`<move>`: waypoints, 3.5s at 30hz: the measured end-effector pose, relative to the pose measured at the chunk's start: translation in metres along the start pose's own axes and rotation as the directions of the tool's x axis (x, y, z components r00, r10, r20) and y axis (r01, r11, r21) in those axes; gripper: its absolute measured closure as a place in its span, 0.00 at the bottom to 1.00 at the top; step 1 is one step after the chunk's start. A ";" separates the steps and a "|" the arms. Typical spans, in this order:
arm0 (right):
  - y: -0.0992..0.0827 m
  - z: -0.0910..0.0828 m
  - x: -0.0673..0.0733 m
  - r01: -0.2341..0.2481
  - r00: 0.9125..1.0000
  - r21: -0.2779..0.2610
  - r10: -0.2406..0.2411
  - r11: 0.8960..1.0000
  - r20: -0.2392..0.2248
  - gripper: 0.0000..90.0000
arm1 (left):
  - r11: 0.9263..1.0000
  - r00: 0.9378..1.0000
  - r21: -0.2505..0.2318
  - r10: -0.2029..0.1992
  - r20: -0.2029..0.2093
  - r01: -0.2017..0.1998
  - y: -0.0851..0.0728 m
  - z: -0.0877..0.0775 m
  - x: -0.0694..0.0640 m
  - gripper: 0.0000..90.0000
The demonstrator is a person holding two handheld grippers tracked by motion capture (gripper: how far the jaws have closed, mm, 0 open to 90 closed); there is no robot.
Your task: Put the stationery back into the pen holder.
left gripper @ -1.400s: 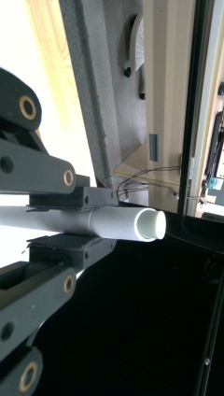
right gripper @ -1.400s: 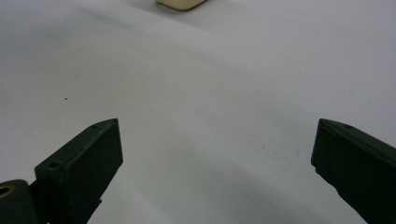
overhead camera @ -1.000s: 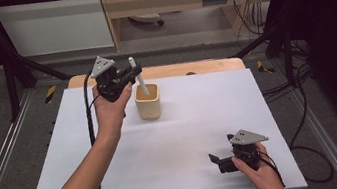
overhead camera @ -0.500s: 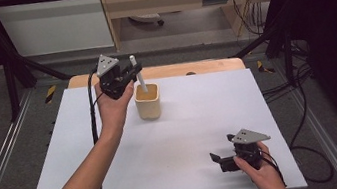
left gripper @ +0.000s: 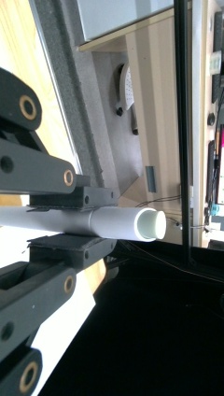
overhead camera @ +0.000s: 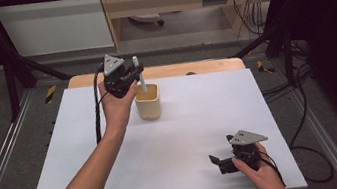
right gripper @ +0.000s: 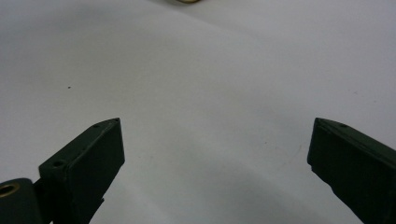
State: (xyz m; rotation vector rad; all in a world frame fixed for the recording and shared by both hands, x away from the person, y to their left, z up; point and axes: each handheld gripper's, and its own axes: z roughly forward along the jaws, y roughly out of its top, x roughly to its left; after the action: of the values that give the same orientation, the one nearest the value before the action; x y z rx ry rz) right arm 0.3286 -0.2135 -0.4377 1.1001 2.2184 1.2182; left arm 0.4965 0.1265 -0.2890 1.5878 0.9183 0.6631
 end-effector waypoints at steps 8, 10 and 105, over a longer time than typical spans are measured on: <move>0.000 0.000 0.000 0.005 1.000 0.001 -0.005 1.000 0.007 0.04 | 1.000 1.000 0.001 0.019 0.005 -0.019 -0.001 0.003 -0.005 0.87; 0.000 0.000 0.000 0.004 1.000 0.004 -0.004 1.000 0.007 0.04 | 1.000 1.000 0.003 0.018 -0.001 -0.018 -0.002 0.004 -0.005 0.87; 0.000 0.003 0.003 0.031 1.000 0.020 -0.031 0.999 -0.001 0.03 | 0.997 0.995 0.050 -0.053 -0.082 0.058 -0.034 -0.034 0.019 0.06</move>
State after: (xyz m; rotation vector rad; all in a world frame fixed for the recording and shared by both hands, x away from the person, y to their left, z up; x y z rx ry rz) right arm 0.3287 -0.2096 -0.4392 1.0697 2.2441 1.1859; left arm 0.4721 0.1627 -0.3163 1.5851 1.0433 0.6729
